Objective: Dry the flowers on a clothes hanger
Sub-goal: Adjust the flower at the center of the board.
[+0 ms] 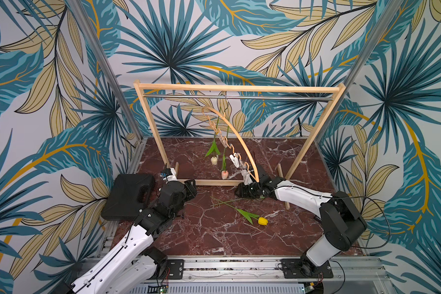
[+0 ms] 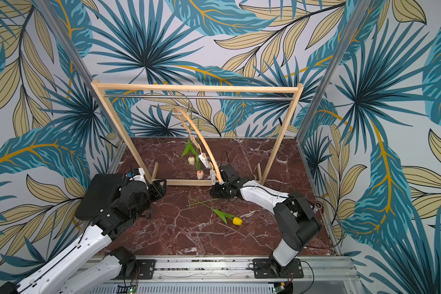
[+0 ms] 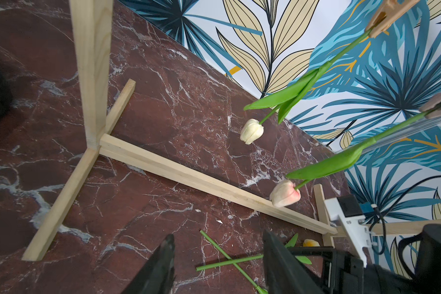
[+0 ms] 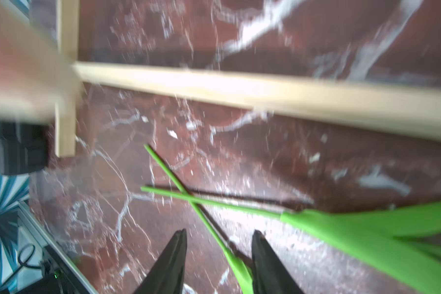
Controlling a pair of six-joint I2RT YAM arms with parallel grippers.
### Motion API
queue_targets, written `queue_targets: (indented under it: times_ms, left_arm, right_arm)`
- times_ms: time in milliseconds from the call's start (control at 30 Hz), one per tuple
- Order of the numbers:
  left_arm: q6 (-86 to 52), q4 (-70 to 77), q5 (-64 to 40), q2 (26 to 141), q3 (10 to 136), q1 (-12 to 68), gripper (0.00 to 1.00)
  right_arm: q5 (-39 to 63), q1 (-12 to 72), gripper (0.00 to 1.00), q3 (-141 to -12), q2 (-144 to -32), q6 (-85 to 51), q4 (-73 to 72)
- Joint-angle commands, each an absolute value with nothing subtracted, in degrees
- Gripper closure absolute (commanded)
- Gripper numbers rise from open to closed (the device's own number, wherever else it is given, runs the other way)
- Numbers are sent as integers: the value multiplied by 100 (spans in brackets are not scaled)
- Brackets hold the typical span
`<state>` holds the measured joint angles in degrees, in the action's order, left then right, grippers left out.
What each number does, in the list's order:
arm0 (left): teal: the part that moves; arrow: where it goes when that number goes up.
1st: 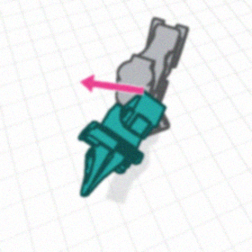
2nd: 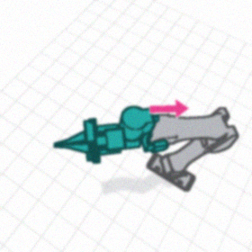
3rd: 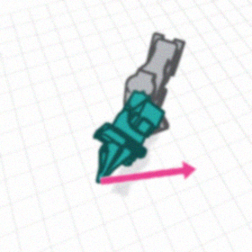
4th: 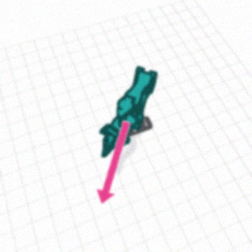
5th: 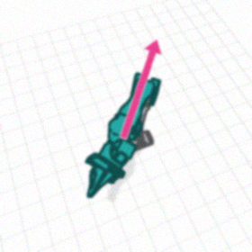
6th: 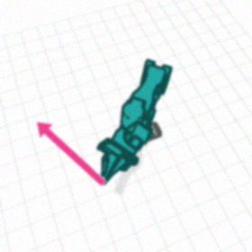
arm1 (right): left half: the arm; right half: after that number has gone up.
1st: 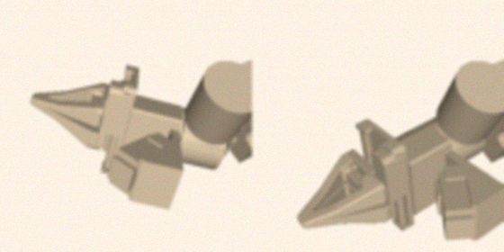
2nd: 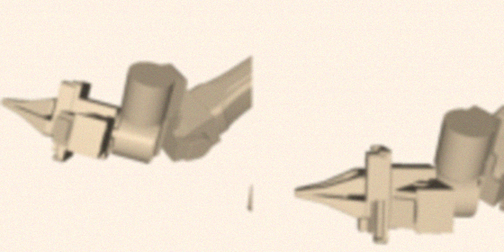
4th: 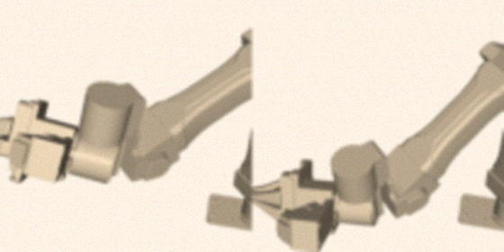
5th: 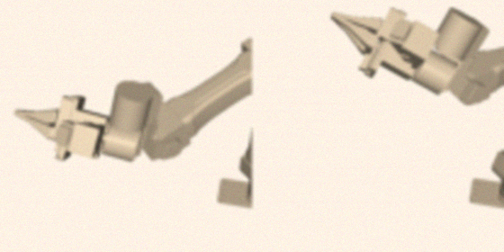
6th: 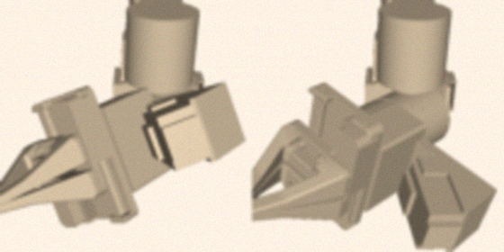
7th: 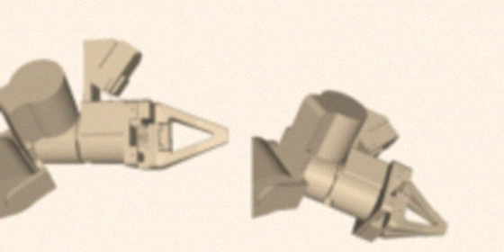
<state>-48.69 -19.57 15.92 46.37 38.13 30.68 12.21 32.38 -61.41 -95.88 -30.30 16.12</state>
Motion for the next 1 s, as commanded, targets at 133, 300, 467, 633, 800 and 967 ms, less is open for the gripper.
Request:
queue_targets:
  times_ms: [133,300,467,633,800,967]
  left_arm:
    - [-4896,-2211,1778,4456,3700,3085,43]
    - [-4896,-2300,1845,4368,3683,3085,43]
    - [-4904,-2252,1872,4350,3614,3085,43]
    - [-4896,-2067,1880,4462,3573,3085,42]
    - [-4896,-1805,1848,4672,3542,3085,42]
    - [-4887,-1608,1784,4844,3541,3085,42]
  right_arm:
    - [1147,3042,55,-6695,-10445,-2676,2009]
    - [1246,3040,55,-6675,-10698,-2628,1925]
    - [1244,3037,55,-6357,-10672,-2601,1866]
    - [1381,3050,55,-5926,-10426,-2753,1750]
    - [1407,3143,56,-5539,-10136,-2901,1755]
    - [1302,3311,56,-5370,-9840,-2906,1885]
